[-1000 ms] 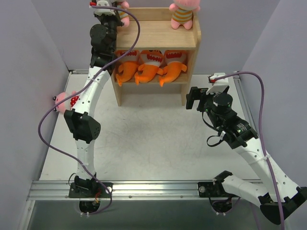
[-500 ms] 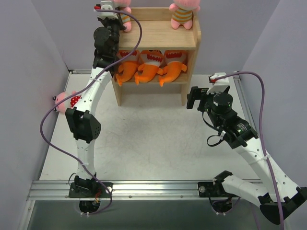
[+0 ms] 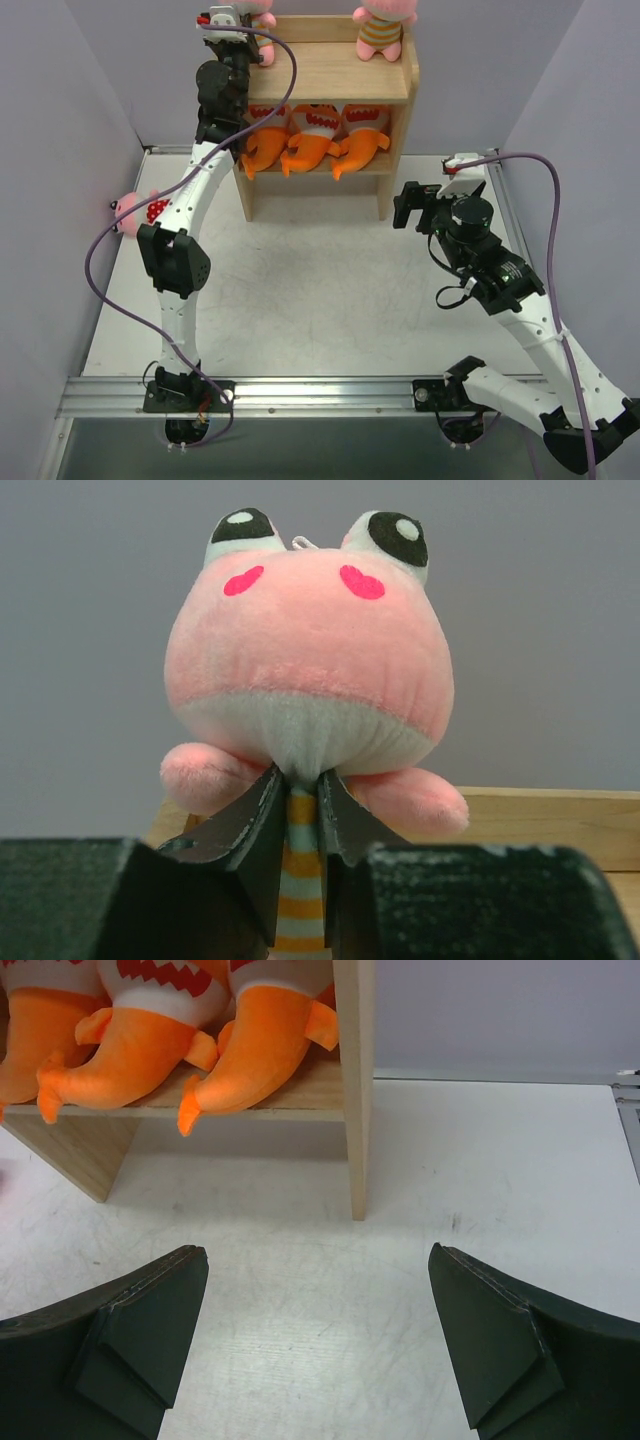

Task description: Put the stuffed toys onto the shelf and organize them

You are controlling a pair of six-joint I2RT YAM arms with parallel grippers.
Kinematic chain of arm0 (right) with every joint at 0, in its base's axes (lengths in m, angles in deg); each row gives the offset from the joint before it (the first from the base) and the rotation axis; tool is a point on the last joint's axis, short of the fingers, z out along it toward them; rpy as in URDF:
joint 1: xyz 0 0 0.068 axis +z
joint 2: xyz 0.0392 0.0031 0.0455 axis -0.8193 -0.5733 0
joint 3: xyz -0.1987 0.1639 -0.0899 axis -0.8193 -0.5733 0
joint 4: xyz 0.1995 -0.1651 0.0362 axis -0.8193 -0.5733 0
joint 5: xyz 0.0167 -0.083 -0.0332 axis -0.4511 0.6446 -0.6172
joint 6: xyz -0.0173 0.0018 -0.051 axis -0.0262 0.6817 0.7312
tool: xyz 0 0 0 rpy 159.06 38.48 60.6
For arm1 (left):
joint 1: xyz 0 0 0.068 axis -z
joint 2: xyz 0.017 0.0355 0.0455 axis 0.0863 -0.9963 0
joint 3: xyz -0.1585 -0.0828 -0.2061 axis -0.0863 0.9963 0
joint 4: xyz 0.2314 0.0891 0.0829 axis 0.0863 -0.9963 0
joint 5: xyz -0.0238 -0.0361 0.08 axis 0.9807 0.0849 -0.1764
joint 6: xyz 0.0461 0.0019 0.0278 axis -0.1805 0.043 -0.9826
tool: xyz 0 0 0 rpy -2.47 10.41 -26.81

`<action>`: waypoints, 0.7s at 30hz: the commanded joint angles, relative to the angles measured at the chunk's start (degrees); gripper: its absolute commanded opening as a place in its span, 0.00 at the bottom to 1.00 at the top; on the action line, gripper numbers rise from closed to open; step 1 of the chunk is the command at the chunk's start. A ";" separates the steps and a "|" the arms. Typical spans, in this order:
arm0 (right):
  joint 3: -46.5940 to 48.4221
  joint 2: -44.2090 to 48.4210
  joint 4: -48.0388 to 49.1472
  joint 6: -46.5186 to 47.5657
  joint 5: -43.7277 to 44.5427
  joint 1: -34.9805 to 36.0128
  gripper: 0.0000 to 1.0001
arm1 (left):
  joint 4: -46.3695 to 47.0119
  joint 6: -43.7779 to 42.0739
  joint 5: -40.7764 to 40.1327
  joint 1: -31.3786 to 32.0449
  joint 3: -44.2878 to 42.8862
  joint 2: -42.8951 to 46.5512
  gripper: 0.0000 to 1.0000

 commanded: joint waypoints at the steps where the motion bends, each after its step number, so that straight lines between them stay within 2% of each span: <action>1: 1.55 1.22 0.12 -0.04 0.91 -0.22 0.98 | 3.26 -0.49 0.60 -0.18 0.32 1.18 0.26; 8: 1.73 1.92 -0.23 -0.39 1.17 -0.22 0.98 | 5.45 0.30 0.51 -0.09 4.01 3.55 0.34; 14: 1.64 2.01 -0.58 -1.09 0.91 -0.22 0.98 | 8.01 0.74 0.42 -0.09 8.23 6.45 0.36; 18: 1.55 2.10 -0.67 -1.53 0.64 -0.22 0.98 | 8.18 1.00 0.77 -0.09 9.11 7.33 0.43; 21: 1.64 2.01 -0.76 -1.62 0.73 -0.22 0.97 | 8.27 0.91 1.04 -0.09 8.93 7.25 0.44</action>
